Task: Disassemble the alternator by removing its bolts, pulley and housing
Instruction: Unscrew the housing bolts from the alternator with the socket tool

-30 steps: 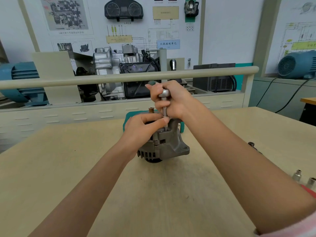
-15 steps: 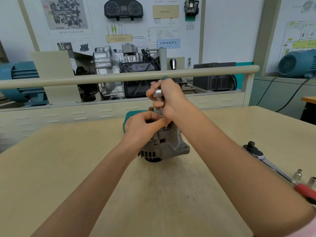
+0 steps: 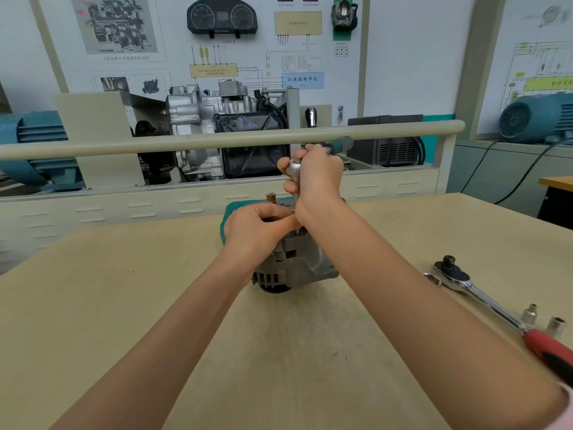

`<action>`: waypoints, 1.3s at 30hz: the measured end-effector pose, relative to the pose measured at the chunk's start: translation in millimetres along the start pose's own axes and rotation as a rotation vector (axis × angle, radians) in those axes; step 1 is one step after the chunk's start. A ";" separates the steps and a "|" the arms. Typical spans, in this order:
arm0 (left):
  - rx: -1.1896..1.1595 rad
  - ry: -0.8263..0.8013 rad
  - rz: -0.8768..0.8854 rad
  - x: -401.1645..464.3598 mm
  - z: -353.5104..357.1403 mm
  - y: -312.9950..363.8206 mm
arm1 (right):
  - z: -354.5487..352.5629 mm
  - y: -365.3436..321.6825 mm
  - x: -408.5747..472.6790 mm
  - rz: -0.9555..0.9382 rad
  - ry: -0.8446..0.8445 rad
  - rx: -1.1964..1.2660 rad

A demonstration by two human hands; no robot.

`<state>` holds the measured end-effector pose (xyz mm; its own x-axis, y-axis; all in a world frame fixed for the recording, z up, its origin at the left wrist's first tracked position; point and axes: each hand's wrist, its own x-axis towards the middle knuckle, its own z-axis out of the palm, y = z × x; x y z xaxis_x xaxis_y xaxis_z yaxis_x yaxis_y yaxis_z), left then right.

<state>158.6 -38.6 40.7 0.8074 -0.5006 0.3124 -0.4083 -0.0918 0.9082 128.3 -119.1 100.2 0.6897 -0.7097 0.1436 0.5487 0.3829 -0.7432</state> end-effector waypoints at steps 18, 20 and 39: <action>-0.010 -0.016 -0.030 0.5 -2.4 0.8 | -0.2 -1.2 -1.1 -0.005 -0.003 -0.021; 0.013 0.011 -0.027 1.0 0.1 0.7 | 2.1 1.8 -0.9 -0.052 0.044 -0.021; 0.016 -0.016 0.026 0.9 -1.7 -2.2 | 3.0 1.8 -1.6 -0.054 0.063 0.008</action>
<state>160.9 -37.3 39.5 0.7896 -0.5167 0.3310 -0.4356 -0.0922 0.8954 129.6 -115.5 100.6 0.6277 -0.7654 0.1420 0.5886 0.3473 -0.7300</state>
